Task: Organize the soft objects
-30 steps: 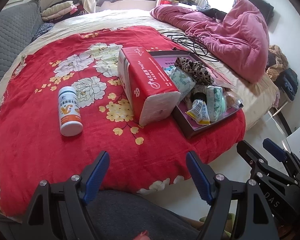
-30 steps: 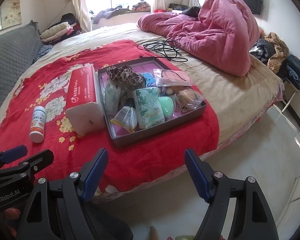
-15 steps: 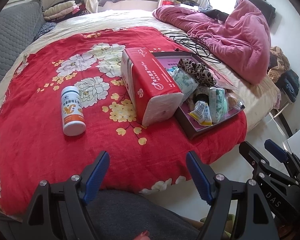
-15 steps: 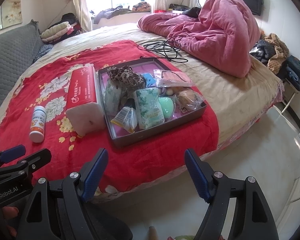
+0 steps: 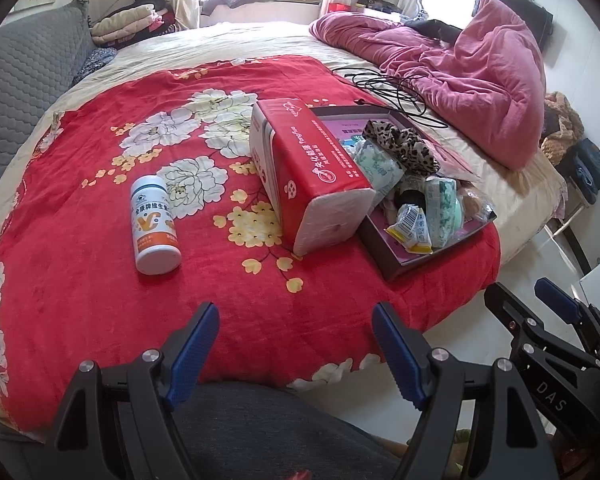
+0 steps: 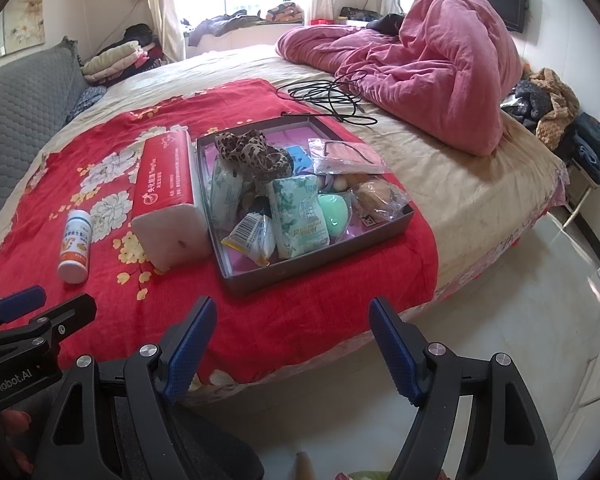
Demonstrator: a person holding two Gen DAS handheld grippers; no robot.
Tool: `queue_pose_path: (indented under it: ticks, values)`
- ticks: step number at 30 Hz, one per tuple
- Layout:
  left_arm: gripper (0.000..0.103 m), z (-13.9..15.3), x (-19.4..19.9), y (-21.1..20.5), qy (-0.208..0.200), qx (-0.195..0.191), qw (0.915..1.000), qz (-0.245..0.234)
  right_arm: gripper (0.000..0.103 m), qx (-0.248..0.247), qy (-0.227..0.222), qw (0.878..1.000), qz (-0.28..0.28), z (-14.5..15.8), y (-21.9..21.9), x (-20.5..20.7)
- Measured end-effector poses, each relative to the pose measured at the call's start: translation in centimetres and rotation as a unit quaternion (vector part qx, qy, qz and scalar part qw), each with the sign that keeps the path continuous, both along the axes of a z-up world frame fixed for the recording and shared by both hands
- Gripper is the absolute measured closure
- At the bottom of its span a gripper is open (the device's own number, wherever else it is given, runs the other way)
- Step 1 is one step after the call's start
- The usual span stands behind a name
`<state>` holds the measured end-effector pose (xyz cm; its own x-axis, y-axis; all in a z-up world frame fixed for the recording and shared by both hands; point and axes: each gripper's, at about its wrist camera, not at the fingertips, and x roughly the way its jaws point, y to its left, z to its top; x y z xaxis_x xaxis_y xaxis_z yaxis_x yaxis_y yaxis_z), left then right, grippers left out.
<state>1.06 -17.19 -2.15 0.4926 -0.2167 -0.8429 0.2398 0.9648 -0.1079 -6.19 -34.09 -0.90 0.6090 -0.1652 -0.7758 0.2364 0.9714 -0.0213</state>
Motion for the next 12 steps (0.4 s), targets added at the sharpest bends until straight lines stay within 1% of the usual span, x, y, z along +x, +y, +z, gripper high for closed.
queue_pose_path:
  ticks: [6,12]
  values:
    - [0.025,0.1,0.1,0.3,-0.001,-0.001,1.0,-0.001,0.024,-0.003,0.002,1.0,0.007,-0.1,0.4,0.3]
    - [0.025,0.1,0.3,1.5,0.003,-0.01,0.9999,0.013,0.024,-0.018,-0.004,1.0,0.022,0.2,1.4,0.6]
